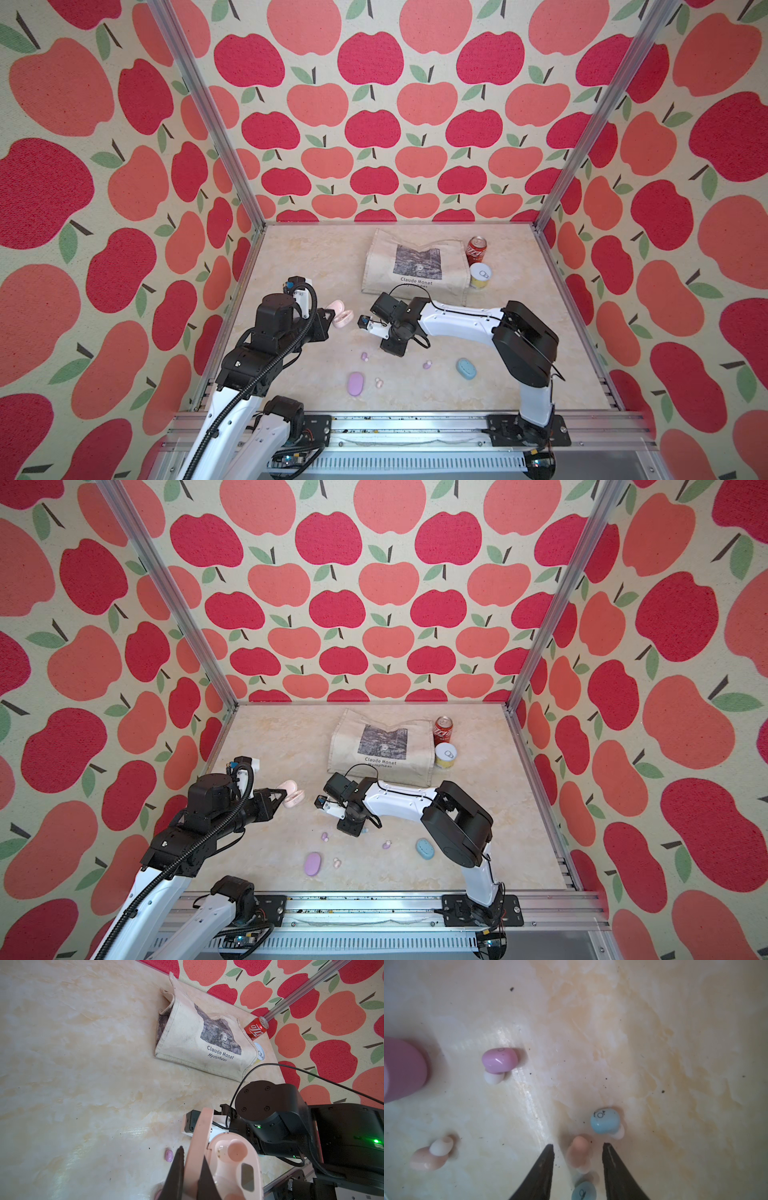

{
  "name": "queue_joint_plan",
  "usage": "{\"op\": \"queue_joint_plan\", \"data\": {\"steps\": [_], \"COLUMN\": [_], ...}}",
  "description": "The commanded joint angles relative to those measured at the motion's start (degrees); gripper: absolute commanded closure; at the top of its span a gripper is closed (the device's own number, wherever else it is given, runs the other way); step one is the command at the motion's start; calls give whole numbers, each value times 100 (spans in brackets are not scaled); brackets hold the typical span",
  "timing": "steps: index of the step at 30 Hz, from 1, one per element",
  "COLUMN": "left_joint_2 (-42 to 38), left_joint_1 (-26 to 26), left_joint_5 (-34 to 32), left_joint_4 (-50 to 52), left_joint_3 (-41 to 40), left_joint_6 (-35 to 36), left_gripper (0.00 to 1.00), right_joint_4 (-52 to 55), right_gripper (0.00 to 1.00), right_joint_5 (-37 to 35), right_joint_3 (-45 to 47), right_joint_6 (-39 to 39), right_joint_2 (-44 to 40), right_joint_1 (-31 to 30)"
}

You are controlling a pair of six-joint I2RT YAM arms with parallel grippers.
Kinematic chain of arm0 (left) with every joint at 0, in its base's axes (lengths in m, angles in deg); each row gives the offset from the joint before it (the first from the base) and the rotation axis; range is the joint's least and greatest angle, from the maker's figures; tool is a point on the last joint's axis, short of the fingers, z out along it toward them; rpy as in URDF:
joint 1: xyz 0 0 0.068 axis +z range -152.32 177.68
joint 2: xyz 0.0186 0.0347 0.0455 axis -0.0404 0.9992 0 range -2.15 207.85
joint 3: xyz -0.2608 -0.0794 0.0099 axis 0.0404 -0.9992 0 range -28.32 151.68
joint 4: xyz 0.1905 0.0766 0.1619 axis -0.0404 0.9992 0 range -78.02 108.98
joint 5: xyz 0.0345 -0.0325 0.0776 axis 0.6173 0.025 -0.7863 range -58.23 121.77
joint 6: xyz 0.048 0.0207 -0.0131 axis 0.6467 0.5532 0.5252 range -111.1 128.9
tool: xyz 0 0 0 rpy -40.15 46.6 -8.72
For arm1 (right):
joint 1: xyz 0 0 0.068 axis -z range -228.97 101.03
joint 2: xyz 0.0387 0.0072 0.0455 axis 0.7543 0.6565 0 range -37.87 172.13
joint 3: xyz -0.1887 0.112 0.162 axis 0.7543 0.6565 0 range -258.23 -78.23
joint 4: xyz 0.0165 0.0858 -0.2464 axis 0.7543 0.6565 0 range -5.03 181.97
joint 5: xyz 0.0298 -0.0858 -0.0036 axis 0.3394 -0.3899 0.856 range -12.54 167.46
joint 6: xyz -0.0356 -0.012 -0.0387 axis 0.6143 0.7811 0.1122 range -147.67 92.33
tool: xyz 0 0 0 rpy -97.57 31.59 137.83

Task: Insert wireless bluetooth earbuds into charging case
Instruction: Pick up the wireless bluetooth earbud from the center of the table.

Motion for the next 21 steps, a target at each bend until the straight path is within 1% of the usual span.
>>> {"op": "queue_joint_plan", "data": {"steps": [1,6,12,18,21], "left_joint_2": [-15,-40,-76,-41,-23], "left_joint_1": [38,66,102,111,111], "left_joint_5": [103,85,71,89,97], "left_joint_4": [-177,-163,-140,-158,-141], "left_joint_3": [-27,-31,-49,-67,-62], "left_joint_6": [88,105,143,166,182], "left_gripper": [100,100,100,100,100], "right_joint_4": [112,165,234,276,293], "right_gripper": [60,66,77,80,79], "right_joint_5": [-68,-28,17,71,109], "right_joint_3": [-186,-290,-357,-356,-336], "right_joint_6": [85,113,133,105,96], "right_joint_2": [170,284,341,322,302], "right_joint_1": [-36,-27,-24,-37,-35]}}
